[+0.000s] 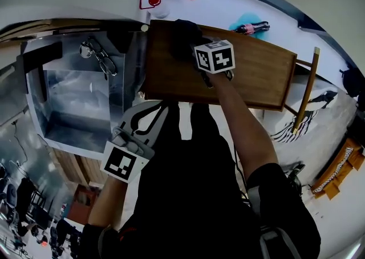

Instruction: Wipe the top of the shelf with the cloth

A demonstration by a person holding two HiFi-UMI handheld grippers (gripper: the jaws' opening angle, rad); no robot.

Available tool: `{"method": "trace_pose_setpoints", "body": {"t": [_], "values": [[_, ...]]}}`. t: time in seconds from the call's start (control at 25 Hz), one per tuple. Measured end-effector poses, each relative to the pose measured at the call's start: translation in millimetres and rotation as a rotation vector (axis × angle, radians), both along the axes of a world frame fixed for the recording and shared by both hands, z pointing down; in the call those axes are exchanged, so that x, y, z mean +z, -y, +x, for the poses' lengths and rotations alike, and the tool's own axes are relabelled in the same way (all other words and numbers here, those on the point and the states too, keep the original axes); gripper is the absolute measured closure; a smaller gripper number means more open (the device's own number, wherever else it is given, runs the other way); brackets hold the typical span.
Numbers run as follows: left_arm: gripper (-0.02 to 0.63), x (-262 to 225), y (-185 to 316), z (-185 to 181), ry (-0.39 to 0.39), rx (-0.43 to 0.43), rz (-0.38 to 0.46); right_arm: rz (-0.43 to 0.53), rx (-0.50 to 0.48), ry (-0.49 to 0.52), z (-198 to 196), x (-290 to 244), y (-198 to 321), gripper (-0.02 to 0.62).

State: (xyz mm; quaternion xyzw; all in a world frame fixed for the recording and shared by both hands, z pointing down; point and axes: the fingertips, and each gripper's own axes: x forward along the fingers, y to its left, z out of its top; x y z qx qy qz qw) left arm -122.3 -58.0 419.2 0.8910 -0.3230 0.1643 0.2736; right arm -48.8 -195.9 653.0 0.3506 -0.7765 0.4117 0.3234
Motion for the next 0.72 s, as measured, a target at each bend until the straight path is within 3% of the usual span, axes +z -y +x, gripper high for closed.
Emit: {"method": "trace_pose_setpoints", "body": {"t": [0.72], "values": [[0.574, -4, 0, 77, 0.001, 0.085, 0.009, 0.007, 0.106, -0.041, 109, 1, -9, 0.545]]}}
